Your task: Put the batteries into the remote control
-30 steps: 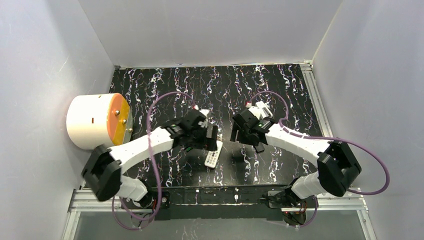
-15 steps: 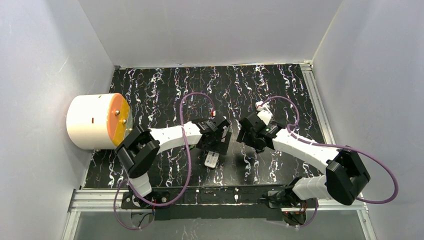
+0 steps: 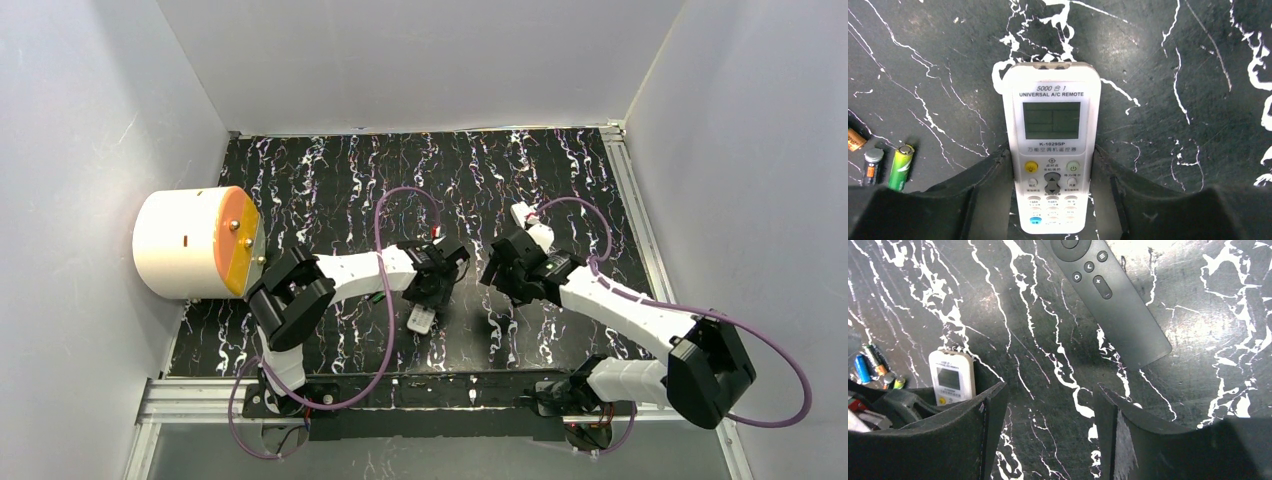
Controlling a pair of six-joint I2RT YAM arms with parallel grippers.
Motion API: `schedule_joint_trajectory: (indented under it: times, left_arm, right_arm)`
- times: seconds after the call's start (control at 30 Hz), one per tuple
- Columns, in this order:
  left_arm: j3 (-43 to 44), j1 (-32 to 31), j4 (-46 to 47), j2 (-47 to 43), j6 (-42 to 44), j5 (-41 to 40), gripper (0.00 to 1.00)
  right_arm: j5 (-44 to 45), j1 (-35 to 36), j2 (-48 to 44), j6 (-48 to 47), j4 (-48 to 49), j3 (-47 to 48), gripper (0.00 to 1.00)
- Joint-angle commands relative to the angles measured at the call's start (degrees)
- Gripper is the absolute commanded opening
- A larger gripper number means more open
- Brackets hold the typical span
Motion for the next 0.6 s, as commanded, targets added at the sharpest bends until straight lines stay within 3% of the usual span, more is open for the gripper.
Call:
schedule_joint_trajectory:
  times: [0.0,0.1,0.3,0.43,0.57]
  left_arm:
    - [2.07,-0.18,-1.42,-0.55,4.0,-1.73,0.22]
    - [2.55,1.45,0.58,-4.0,8.57,3.34,0.19]
    - [9.71,13.97,-1.32,-8.71,12.93,27.75,0.17]
    - [17.62,18.72,-2.92,-10.17,11.98,37.25,0.17]
    - [23.28,20.58,-2.85,-11.72,8.87,44.19,0.18]
  right_arm:
    - [-3.05,-0.89,-3.77,-0.28,5.59,-2.42,0.71]
    - [-8.5,-1.65,-6.64,-3.12,12.97,-5.68,0.73]
    - [-19.89,-2.32,-12.54,-6.67,32.02,-10.64,0.84]
    - [-26.06,-2.28,-17.82,-7.9,43.83,-13.58,0.98]
    - [-29.69,-2.29,-19.38,-7.0,53.92,-14.29,0.99]
